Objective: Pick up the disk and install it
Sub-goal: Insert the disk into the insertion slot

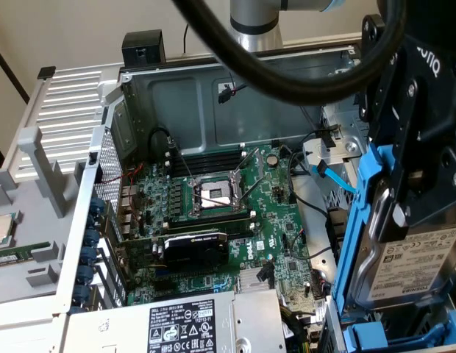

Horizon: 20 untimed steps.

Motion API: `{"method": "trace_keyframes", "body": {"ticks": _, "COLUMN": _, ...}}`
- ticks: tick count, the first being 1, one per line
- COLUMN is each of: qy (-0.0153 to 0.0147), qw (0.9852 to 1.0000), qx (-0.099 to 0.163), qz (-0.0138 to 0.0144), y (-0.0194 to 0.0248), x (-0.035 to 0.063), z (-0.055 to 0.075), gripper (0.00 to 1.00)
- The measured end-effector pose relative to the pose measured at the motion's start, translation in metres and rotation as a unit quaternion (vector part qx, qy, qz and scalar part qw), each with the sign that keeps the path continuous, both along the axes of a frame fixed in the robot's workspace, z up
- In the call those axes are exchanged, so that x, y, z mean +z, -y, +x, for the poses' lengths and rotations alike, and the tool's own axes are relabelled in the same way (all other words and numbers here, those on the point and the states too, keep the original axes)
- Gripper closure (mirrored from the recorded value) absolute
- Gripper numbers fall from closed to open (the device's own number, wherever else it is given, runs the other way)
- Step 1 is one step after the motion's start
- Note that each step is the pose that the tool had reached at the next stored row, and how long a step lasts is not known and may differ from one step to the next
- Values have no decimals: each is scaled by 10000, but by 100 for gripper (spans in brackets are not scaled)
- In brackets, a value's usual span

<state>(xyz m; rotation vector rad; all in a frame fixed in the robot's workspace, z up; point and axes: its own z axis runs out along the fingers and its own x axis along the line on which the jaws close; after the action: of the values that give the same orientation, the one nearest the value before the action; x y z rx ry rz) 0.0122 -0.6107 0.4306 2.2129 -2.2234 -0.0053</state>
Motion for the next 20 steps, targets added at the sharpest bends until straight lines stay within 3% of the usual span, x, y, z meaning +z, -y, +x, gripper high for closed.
{"method": "trace_keyframes", "body": {"ticks": 20, "qy": -1, "qw": 10000, "qx": -14, "qz": 4, "y": 8, "x": -3, "z": -6, "gripper": 63}}
